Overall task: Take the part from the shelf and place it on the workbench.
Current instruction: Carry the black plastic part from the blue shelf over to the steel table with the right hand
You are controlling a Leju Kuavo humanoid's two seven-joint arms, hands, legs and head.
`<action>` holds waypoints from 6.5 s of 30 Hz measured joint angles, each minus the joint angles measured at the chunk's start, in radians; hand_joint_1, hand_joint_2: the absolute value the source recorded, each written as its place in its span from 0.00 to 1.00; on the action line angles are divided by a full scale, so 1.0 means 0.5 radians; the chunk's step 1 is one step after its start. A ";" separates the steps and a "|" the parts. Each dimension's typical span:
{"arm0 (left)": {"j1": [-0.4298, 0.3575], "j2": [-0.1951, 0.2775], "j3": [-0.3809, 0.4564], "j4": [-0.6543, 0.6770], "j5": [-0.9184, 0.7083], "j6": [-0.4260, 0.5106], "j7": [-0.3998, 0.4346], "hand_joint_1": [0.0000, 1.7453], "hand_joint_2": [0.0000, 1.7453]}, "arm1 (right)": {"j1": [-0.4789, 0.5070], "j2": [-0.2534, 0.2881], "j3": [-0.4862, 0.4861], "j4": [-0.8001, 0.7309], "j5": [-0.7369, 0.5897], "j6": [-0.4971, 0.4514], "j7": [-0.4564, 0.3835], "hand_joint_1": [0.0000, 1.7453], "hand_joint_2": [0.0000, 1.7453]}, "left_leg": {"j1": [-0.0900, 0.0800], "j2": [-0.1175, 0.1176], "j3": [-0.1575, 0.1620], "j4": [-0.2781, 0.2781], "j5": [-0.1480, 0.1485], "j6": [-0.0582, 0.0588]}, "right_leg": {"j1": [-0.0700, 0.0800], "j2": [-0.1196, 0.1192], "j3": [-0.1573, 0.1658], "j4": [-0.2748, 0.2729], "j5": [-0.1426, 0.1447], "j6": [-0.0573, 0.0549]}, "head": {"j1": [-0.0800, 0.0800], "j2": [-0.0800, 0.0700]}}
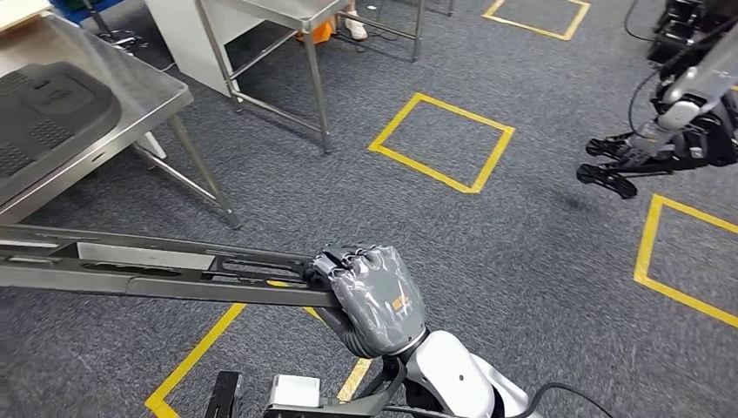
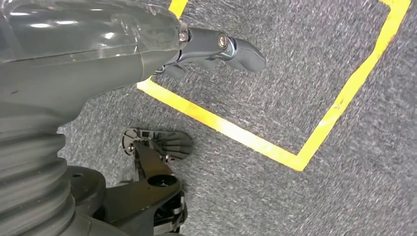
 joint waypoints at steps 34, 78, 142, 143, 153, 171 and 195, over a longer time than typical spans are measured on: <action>0.033 0.040 0.059 -0.010 0.043 0.001 -0.035 0.00 1.00 | -0.108 -0.004 0.022 0.071 -0.038 -0.058 0.008 1.00 1.00 | -0.009 -0.046 -0.033 0.027 -0.005 -0.028 | 0.016 0.052 0.077 -0.222 0.071 -0.028 | -0.002 0.000; 0.018 0.096 0.081 -0.044 0.020 -0.016 -0.091 0.00 1.00 | -0.269 -0.030 0.035 0.123 0.001 -0.074 0.070 1.00 1.00 | 0.019 0.122 -0.091 0.156 -0.020 -0.105 | 0.003 -0.121 0.133 -0.262 0.060 -0.046 | -0.101 0.000; 0.070 0.106 0.112 -0.061 0.029 -0.113 -0.193 0.00 1.00 | -0.201 0.026 0.146 0.162 -0.053 0.004 -0.030 1.00 1.00 | 0.014 0.135 -0.027 0.009 0.030 -0.090 | 0.008 -0.125 0.173 -0.285 0.043 -0.022 | -0.101 0.000; 0.071 0.106 0.112 -0.061 0.027 -0.113 -0.194 0.00 1.00 | -0.201 0.026 0.146 0.159 -0.053 0.005 -0.030 1.00 1.00 | 0.007 0.131 -0.027 0.002 0.023 -0.076 | 0.010 -0.131 0.175 -0.286 0.041 -0.013 | -0.098 0.000; 0.067 0.106 0.112 -0.061 0.019 -0.113 -0.189 0.00 1.00 | -0.192 0.023 0.138 0.142 -0.040 0.022 -0.019 1.00 1.00 | 0.009 0.037 -0.011 -0.016 0.026 -0.001 | 0.002 -0.039 -0.075 0.217 -0.141 0.021 | -0.007 0.000; 0.056 0.098 0.112 -0.061 0.001 -0.115 -0.179 0.00 1.00 | -0.186 0.025 0.133 0.083 -0.002 0.043 0.015 1.00 1.00 | 0.033 0.094 -0.076 0.124 0.000 -0.118 | 0.000 -0.102 0.158 -0.280 0.052 -0.035 | -0.094 0.000; 0.057 0.095 0.113 -0.060 -0.039 -0.173 -0.176 0.00 1.00 | -0.167 0.021 0.124 0.051 0.019 0.066 0.033 1.00 1.00 | 0.028 0.090 0.061 -0.044 -0.026 0.014 | -0.010 -0.048 -0.008 0.093 -0.112 0.067 | 0.009 0.000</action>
